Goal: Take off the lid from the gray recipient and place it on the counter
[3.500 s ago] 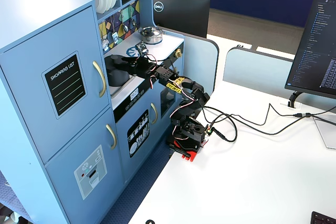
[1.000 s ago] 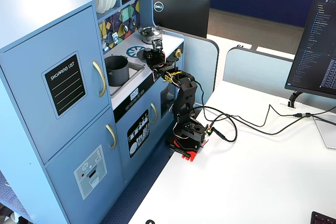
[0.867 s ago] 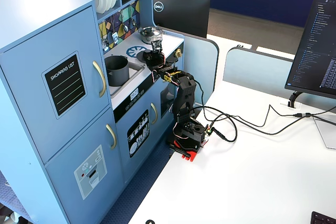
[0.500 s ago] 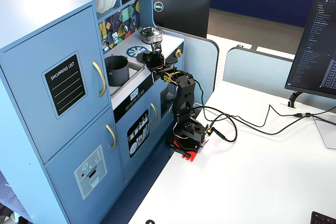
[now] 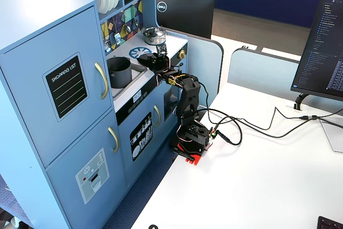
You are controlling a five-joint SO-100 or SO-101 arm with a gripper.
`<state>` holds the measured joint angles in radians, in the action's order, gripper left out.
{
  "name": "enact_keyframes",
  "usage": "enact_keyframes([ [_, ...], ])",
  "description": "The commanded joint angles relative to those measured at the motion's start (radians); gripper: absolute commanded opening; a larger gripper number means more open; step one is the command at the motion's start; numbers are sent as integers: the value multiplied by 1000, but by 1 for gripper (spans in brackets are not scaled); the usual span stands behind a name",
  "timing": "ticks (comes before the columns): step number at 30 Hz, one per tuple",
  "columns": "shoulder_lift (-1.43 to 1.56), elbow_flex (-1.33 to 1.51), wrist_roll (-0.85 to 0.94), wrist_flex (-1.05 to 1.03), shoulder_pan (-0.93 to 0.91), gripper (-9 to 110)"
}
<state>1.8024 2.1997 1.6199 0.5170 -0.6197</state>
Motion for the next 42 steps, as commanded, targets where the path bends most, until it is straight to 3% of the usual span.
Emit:
enact_keyframes([
  [1,35,-8,-14,20,-28,41],
  [12,78,-29,-2,37,-11,37],
  [19,295,-57,2,-26,41,34],
  [23,541,-40,-20,-314,78,25],
  [28,980,29,-91,-1022,199,0],
  [31,1178,81,-141,-1364,314,0],
  [36,1308,207,-143,-1671,525,0],
  [42,1355,469,-189,-1789,681,0],
])
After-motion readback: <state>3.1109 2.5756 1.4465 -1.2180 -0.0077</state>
